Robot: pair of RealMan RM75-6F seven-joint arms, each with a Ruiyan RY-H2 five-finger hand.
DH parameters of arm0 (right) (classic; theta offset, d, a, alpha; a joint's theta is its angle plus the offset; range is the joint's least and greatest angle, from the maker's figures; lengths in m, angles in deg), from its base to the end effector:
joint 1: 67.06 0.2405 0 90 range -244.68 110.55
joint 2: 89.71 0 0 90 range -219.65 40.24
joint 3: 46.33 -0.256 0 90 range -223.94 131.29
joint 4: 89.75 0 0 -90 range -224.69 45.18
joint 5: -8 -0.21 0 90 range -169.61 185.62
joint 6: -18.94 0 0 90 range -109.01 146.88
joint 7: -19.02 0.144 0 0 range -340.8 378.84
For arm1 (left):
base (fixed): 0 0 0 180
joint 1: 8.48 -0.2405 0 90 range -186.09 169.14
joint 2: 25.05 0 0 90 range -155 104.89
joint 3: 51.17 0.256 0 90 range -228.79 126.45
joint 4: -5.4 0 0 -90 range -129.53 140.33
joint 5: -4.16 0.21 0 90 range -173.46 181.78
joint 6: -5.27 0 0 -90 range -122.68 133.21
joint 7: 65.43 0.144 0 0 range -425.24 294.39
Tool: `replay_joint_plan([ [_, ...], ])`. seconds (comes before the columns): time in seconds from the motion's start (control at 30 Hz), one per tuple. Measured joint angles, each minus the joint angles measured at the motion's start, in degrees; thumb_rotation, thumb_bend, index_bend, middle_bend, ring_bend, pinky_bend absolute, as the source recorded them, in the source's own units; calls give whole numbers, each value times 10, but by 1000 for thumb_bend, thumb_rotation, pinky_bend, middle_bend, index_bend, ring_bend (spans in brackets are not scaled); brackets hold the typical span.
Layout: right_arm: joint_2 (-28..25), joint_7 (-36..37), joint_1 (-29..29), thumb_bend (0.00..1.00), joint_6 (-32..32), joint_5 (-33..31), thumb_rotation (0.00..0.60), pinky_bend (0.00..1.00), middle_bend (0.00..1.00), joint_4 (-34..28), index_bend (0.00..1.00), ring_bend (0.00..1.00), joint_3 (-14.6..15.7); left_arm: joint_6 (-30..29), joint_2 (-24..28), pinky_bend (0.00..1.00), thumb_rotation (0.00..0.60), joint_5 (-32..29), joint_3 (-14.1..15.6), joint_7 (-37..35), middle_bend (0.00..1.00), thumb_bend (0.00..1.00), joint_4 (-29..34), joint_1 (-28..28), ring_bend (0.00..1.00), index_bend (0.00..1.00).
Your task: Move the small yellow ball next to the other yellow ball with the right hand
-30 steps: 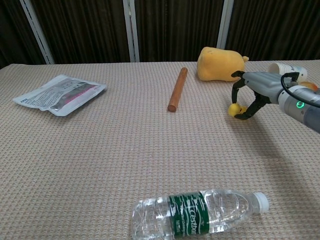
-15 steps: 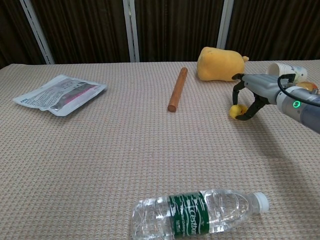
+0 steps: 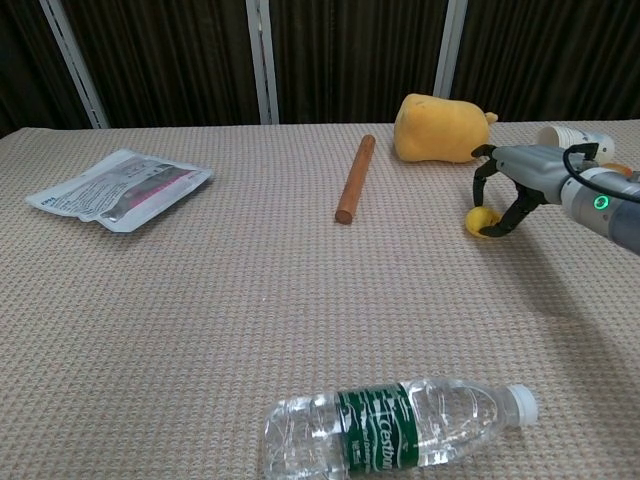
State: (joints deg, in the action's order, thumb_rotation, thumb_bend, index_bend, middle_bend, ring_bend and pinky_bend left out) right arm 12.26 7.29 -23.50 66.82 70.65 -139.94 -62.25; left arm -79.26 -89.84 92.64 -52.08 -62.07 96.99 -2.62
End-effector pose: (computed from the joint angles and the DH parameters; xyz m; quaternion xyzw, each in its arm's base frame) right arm -0.2203 -0.4127 -0.0277 0.6801 -0.4005 0.3216 0.5230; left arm -0.3071 0.1791 0.1482 -0.6301 -0.3663 -0.3712 0.5753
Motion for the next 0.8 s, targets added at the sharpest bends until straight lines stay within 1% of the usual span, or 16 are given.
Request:
replay_joint_plan([
  [0.4, -14, 3, -5, 209, -6, 3, 600, 3, 0, -2, 431, 0, 8, -1, 0, 189, 600, 1, 0, -1, 0, 0, 1, 1, 0, 0],
  [0.43, -15, 3, -5, 198, -6, 4, 600, 2, 0, -3, 427, 0, 9, -1, 0, 189, 600, 1, 0, -1, 0, 0, 0, 1, 0, 0],
  [0.5, -18, 2, -7, 121, -4, 6, 600, 2, 0, -7, 409, 0, 10, -1, 0, 189, 600, 2, 0, -2, 0, 0, 0, 1, 0, 0],
  [0.53, -21, 1, -7, 67, -2, 7, 600, 2, 0, -10, 384, 0, 11, 0, 0, 189, 600, 3, 1, -3, 0, 0, 0, 2, 0, 0],
  [0.57, -24, 0, -8, 39, 1, 9, 600, 3, 0, -14, 359, 0, 12, 0, 0, 189, 600, 3, 1, -3, 0, 0, 0, 2, 0, 0],
  [0.6, -31, -2, -10, 11, 6, 13, 600, 3, 0, -19, 314, 0, 13, 0, 1, 189, 600, 4, 1, -4, 0, 0, 0, 2, 0, 0],
  [0.67, -43, -5, -13, 0, 15, 18, 600, 2, 0, -35, 236, 0, 15, -2, 1, 189, 600, 7, 1, -3, 0, 0, 0, 3, 0, 0],
  [0.73, -62, -9, -19, 0, 27, 25, 600, 1, 0, -62, 145, 0, 17, -3, 1, 189, 600, 11, 2, -3, 0, 0, 0, 3, 0, 0],
  [0.8, -85, -14, -27, 0, 43, 32, 600, 0, 0, -97, 82, 0, 19, -3, 1, 189, 600, 14, 3, -2, 0, 0, 0, 4, 0, 0],
])
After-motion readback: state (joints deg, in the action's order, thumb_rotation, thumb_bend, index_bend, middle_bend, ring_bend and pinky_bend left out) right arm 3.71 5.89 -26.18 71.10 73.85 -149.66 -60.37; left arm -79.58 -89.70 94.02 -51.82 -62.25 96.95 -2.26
